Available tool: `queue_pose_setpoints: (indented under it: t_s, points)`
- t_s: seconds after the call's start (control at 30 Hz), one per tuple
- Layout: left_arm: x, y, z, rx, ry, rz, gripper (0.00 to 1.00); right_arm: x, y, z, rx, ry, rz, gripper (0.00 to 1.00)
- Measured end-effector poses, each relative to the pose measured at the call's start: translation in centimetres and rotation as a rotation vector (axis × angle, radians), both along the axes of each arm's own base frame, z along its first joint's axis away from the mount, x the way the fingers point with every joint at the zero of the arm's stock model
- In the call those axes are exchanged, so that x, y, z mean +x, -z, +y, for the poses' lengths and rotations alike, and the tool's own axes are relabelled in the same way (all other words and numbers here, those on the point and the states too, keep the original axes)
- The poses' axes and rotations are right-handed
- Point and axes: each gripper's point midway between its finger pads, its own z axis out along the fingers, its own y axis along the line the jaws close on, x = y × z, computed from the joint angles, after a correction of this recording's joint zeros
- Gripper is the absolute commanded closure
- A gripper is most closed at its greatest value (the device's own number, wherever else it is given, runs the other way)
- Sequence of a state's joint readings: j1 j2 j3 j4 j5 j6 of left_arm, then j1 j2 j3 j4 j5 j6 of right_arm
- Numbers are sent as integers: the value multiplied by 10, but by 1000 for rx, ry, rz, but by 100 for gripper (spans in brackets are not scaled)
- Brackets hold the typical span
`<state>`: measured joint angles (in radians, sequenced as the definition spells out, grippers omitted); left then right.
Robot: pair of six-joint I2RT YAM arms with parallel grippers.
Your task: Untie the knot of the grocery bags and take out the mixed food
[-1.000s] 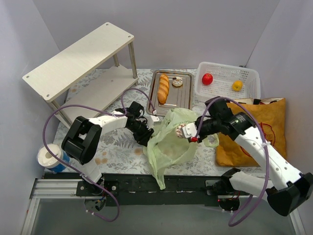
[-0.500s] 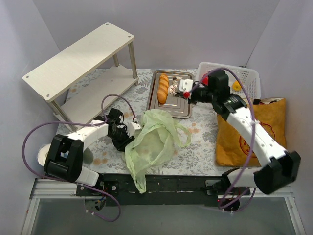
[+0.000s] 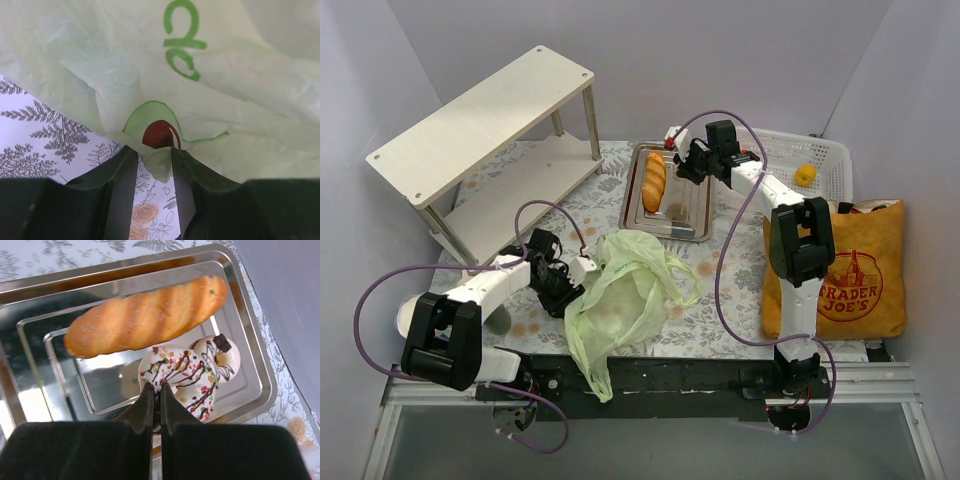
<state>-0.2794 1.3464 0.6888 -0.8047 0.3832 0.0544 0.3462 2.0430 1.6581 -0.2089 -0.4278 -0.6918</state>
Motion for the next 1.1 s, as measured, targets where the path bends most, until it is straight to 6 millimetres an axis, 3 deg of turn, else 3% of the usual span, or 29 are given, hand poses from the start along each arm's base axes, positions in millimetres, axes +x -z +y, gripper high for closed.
queue_pose_setpoints:
  t_s: [0.2,0.37,0.5,0.57,0.6,0.63,0.73,0.93,1.03,1.1]
  points:
    - [-4,0,4,-11,-38,13,65,41,24,0,-32,58,28,99]
    - [-3,-1,8,-16,-70,23,65,34,67,-8,-93,81,124,99]
    - [-3,-1,10,-18,-87,28,64,22,91,-16,-134,94,187,96]
    - [-3,-1,10,-21,-91,30,64,19,95,-17,-138,91,194,73]
    - [-3,-1,10,-21,-92,31,64,19,94,-17,-138,89,194,52]
    - [-3,-1,10,-22,-93,32,64,18,94,-16,-134,88,198,23]
    - [-3,-1,10,-24,-94,34,64,13,97,-12,-124,87,223,10]
    - [-3,-1,9,-27,-97,46,64,2,93,-8,-115,103,248,8]
    - [-3,-1,9,-28,-100,49,64,-8,71,-10,-94,112,253,2]
    - [-3,-1,8,-30,-100,49,64,-16,39,-10,-59,116,234,2]
